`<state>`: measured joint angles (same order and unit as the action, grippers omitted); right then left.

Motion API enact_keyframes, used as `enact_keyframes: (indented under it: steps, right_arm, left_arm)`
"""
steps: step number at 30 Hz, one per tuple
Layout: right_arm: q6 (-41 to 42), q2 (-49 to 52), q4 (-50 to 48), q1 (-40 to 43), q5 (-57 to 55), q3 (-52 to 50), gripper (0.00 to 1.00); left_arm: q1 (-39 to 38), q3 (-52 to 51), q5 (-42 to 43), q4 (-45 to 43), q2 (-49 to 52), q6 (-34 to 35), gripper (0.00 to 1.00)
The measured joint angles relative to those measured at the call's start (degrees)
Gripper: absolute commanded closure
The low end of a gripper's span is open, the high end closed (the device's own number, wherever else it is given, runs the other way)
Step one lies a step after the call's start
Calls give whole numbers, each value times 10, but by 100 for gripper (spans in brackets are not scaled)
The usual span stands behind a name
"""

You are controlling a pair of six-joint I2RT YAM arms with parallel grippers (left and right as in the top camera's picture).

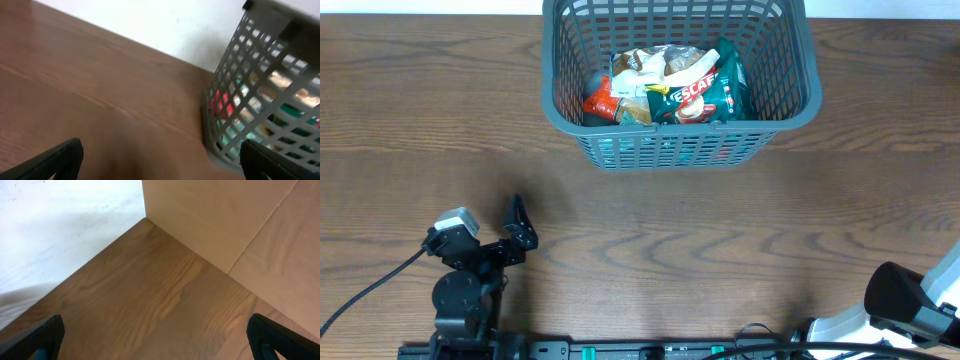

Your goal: Pack container

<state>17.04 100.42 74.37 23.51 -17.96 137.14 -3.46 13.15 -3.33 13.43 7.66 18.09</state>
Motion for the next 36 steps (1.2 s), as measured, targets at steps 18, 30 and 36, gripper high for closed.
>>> enact_keyframes:
  steps: [18, 30, 36]
  right_arm:
    - [0, 0, 0, 0, 0, 0, 1]
    - [0, 0, 0, 0, 0, 0, 1]
    - [0, 0, 0, 0, 0, 0, 1]
  left_arm:
    - [5, -43, 0, 0, -66, 1, 2]
    - [14, -77, 2, -9, -68, 1, 1]
    - [15, -80, 2, -18, -70, -5, 1]
